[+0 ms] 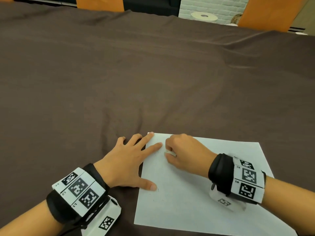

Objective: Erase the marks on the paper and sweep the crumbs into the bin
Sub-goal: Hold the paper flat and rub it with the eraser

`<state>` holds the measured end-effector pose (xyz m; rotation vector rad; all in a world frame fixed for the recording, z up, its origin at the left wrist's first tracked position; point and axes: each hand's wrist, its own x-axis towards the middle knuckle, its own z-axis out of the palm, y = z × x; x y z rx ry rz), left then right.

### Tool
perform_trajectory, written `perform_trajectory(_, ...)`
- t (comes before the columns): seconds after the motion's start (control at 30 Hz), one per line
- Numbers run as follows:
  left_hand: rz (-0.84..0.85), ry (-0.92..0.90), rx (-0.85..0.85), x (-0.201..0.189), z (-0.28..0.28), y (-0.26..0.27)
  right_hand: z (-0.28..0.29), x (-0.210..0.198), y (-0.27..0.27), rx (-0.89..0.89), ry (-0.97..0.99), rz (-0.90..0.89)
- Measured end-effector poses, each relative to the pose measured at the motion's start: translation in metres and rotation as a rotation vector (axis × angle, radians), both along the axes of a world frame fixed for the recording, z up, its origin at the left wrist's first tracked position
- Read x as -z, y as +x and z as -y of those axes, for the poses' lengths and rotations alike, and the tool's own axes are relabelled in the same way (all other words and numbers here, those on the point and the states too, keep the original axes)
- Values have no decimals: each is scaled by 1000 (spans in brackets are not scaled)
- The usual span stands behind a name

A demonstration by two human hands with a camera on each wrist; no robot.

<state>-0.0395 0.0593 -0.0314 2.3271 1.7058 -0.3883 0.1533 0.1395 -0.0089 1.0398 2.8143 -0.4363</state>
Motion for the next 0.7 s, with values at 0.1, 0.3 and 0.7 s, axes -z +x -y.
perform_trajectory(0.1, -1, -3, 3, -1, -1, 0, -18, -2, 2, 94, 22, -11)
perform_trajectory(0.3, 9, 1, -2, -1, 0, 0, -11, 2, -6, 80, 20, -31)
perform_trajectory(0.7, 35, 32, -8, -2, 1, 0, -22, -1, 0, 137, 34, -36)
